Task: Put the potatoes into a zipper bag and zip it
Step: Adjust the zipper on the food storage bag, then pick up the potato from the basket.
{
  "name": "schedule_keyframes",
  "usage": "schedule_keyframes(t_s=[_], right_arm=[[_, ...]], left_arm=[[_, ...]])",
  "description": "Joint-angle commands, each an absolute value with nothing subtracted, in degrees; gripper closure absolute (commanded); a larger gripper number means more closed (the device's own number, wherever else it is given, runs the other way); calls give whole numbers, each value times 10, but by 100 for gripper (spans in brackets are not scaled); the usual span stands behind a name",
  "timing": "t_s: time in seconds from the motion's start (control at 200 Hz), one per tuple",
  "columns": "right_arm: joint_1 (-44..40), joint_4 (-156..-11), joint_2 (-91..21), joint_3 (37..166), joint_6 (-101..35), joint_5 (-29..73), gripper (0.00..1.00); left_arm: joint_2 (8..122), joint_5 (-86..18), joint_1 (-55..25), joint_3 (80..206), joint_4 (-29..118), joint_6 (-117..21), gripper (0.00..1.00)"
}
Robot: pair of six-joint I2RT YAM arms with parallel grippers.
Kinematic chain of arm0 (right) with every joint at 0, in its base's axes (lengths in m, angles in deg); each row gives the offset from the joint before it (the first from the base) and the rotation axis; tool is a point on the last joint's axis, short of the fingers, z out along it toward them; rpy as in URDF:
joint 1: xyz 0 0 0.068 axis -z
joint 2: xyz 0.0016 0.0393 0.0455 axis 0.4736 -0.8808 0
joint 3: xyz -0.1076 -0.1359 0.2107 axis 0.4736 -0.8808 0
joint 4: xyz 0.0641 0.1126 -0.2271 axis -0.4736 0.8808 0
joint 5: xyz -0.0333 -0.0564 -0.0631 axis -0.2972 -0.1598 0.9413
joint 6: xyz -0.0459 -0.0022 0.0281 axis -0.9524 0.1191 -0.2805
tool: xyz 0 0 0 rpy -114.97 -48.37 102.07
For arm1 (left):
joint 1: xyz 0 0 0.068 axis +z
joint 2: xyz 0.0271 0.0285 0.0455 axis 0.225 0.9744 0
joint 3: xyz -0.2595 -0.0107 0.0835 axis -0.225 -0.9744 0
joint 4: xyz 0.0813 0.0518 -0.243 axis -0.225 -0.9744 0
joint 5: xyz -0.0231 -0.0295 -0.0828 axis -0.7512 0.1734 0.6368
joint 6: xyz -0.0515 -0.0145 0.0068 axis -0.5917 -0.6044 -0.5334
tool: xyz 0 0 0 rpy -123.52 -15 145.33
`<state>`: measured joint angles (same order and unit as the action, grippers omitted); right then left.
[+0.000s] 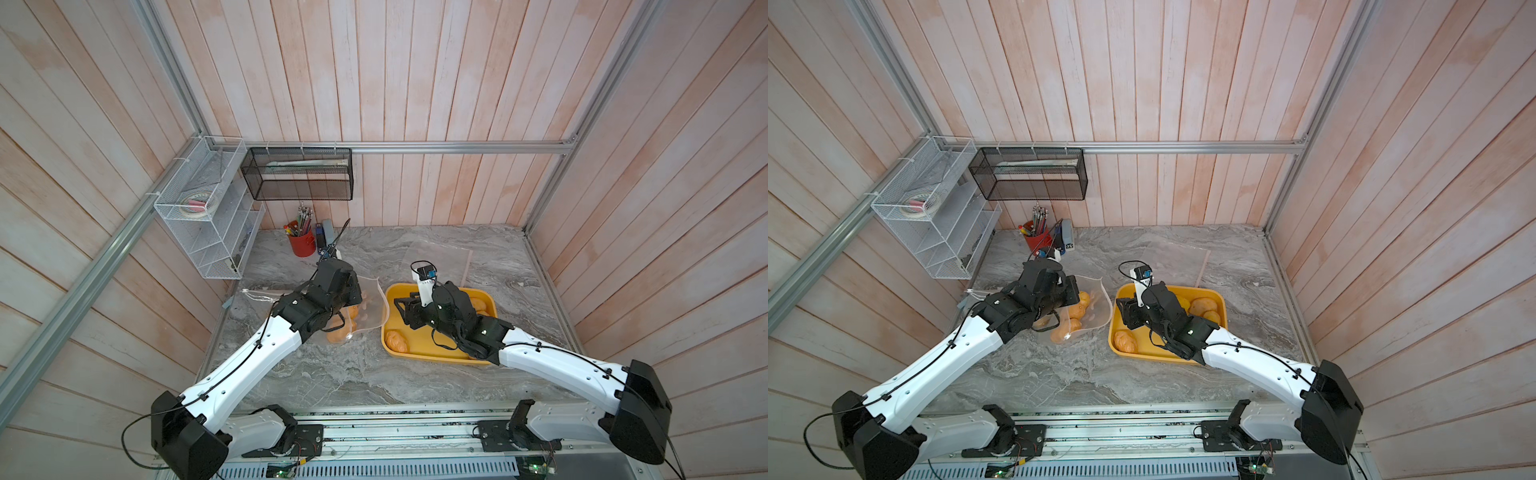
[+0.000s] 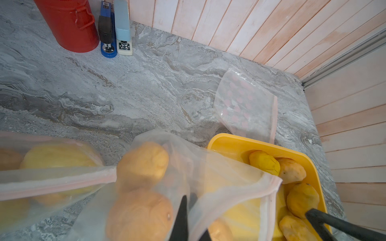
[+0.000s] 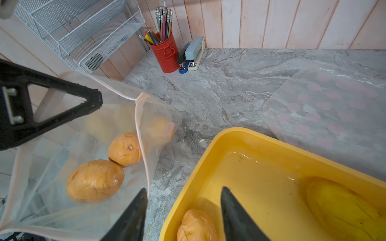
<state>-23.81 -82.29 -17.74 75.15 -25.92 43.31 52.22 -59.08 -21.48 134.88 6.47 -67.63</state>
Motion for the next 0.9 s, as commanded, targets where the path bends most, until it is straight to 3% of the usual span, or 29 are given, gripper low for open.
schedule_keyframes(t_s=[0.0,0.24,0.545,0.895], right_arm=[[-225,-805,-131,729,-244,474,33],[-186,-825,-98,637,-210,418,31],[-185,-873,-225,617,-218,302,26],[-202,-891,-313,639,-227,276,18]], left_arm=[[537,-608,-211,1369,46,-687,100],[547,-609,-211,1368,47,-691,100],[543,-607,-211,1365,50,-691,100],[537,-606,-211,1363,53,-687,100]])
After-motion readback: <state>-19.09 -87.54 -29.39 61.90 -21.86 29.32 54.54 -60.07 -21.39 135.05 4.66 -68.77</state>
